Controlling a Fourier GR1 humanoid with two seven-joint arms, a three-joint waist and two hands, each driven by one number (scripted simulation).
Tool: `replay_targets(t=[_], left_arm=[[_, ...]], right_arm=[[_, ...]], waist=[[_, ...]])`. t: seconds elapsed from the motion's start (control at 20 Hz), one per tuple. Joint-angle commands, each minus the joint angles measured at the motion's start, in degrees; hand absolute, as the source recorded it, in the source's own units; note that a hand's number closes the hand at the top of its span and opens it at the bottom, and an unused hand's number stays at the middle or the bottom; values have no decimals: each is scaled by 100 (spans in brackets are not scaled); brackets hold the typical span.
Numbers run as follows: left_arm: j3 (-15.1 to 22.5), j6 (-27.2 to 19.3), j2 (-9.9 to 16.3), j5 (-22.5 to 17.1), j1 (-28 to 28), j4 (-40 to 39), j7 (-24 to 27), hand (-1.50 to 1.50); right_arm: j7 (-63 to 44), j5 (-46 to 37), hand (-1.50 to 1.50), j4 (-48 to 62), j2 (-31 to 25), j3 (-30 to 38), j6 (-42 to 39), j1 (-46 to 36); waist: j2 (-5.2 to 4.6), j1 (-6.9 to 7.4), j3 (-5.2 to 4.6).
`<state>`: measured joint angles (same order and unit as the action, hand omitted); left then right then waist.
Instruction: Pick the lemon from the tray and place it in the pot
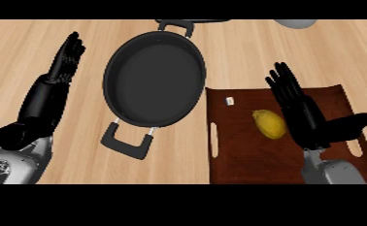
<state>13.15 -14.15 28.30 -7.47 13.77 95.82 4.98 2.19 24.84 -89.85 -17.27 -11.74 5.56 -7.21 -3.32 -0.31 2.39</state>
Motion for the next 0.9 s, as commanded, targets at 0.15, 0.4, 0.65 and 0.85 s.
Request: replay_targets(t=[0.15, 0.4, 0.65, 0.85], left_arm=[[-295, -196, 405, 181, -527, -954, -947, 0], [-385, -441, 252, -8, -975, -1603, -1762, 0], [-538, -426, 332, 8, -851, -1452, -2436, 0], [-399, -496, 133, 219, -926, -1370, -2511, 0]], right_arm=[[-735, -231, 150, 572, -431, -262, -426, -686], [-321, -2257, -150, 666, -1233, 62, 1276, -727], [-479, -3071, -150, -141, -842, -693, 1702, -251], [-1652, -3406, -150, -1149, -1537, -736, 1197, -219]], waist=[[271, 293, -238], [311, 39, -257], [353, 9, -240], [359, -4, -243]])
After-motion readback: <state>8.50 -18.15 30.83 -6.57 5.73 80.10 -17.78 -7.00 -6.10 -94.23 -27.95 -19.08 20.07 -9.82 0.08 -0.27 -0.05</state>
